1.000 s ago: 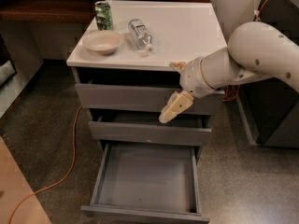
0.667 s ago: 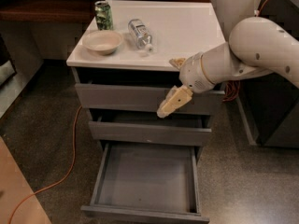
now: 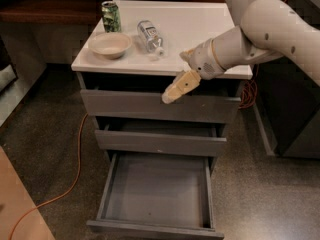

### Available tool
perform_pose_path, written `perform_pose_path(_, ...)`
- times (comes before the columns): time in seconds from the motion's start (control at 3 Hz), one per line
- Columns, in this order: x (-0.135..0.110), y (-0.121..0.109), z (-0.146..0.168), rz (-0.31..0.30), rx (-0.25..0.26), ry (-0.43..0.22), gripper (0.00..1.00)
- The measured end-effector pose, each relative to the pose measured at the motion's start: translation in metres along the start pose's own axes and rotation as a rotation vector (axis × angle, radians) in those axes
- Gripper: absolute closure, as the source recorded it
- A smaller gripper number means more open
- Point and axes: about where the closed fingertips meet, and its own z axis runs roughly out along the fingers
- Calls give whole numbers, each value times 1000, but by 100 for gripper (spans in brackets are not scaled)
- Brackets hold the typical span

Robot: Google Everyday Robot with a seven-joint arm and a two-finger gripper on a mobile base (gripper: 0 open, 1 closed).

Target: Place blue plastic bottle into bottom drawer

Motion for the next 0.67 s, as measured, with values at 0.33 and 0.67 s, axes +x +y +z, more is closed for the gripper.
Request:
perform_pose_path(0.33, -19, -34, 13, 87, 12, 3, 0)
perform_pose_path(0.67, -30, -58, 20, 146, 50, -1, 0)
